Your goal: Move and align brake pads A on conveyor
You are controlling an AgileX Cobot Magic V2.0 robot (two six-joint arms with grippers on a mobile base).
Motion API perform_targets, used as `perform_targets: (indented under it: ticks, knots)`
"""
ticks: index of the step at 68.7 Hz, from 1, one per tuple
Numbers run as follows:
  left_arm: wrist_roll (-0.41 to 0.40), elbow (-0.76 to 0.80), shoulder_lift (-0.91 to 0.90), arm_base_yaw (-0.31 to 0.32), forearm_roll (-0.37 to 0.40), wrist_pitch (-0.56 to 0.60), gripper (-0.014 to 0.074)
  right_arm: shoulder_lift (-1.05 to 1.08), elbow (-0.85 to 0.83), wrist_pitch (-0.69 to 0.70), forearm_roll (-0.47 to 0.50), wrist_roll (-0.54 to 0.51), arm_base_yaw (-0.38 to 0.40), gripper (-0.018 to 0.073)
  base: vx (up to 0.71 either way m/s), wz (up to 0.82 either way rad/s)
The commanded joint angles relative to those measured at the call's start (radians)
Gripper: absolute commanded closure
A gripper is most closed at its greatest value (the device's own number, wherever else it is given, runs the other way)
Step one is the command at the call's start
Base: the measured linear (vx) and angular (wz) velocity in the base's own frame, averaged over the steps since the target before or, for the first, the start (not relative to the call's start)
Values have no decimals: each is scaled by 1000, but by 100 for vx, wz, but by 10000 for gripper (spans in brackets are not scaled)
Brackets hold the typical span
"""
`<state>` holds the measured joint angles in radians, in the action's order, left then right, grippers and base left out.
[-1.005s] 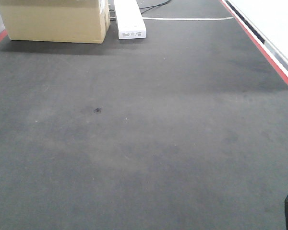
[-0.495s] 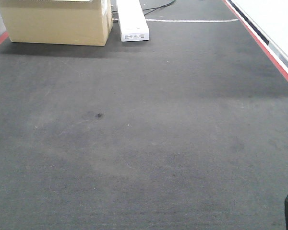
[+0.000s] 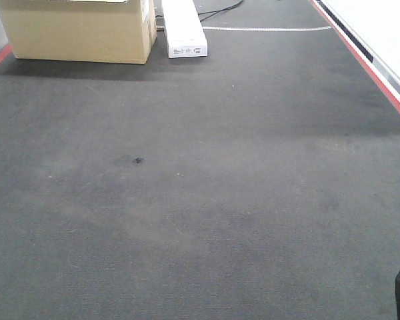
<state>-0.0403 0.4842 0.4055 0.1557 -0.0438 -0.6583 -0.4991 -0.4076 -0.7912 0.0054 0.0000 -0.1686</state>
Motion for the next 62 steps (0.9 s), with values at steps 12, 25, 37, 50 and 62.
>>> perform_targets:
  ticks: [12, 25, 37, 50, 62]
  knots:
    - [0, 30, 5, 1, 2, 94, 602, -2, -31, 68, -5, 0, 6, 566, 0, 0]
    - [0, 30, 6, 1, 1, 120, 602, -2, -31, 68, -5, 0, 6, 566, 0, 0]
    - [-51, 30, 40, 1, 5, 107, 602, -2, -31, 68, -5, 0, 6, 566, 0, 0]
    - [-109, 33, 173, 1, 22, 101, 602, -2, -31, 68, -5, 0, 6, 566, 0, 0]
    - [-106, 115, 354, 1, 20, 100, 602, -2, -31, 68, -5, 0, 6, 566, 0, 0]
